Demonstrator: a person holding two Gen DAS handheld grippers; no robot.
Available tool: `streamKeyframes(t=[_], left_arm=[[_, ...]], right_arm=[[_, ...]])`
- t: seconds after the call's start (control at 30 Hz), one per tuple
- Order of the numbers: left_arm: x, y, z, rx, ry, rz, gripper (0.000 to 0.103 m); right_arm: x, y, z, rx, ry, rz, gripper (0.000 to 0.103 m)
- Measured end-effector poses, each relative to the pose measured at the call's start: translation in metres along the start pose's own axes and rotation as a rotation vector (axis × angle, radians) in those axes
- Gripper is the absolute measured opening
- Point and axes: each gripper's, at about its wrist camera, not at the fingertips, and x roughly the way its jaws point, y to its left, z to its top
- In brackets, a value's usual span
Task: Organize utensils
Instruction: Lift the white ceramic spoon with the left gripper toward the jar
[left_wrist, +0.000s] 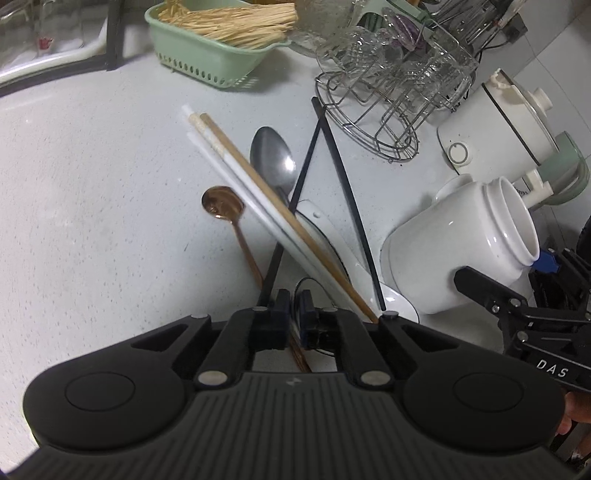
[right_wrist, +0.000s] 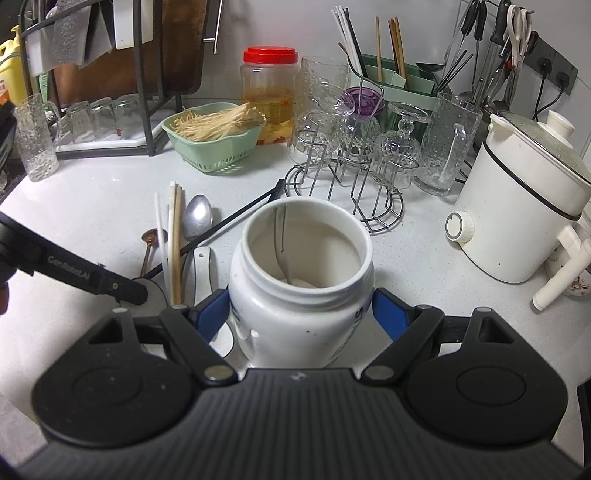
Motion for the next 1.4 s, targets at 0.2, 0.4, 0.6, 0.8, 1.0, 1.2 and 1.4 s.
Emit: streamKeyframes(t=[0.2, 0.4, 0.6, 0.8, 1.0, 1.2, 1.4], left_arm=[[-0.008, -0.01, 0.01, 0.037, -0.008, 0.024, 0.005], [-0.023, -0.022, 0.02, 0.086, -0.039, 0.04, 0.005], [-0.037, -0.035, 0.029, 0.119, -0.06, 0.065, 0.005], [-0.05, -0.047, 0.039, 0.153, -0.077, 0.078, 0.005], [-0.062, -0.064, 0.049, 0.195, -0.097, 0.079, 0.005], [-0.077, -0.08, 0.06, 0.245, -0.117, 0.08, 0.005], [-0.094, -0.093, 0.07, 0.287, -0.151, 0.089, 0.005]], right_arm=[[0.001, 0.0, 0.0, 0.005, -0.002, -0.007, 0.086], [0.0, 0.001, 0.0, 0.009, 0.0, -0.015, 0.086], [0.001, 0.002, 0.001, 0.014, 0.006, -0.021, 0.086], [0.001, 0.003, 0.001, 0.013, 0.005, -0.029, 0.086], [0.0, 0.004, 0.0, 0.023, 0.0, -0.04, 0.086], [0.0, 0.005, -0.001, 0.032, -0.005, -0.051, 0.086], [0.0, 0.005, -0.001, 0.033, -0.006, -0.051, 0.086]])
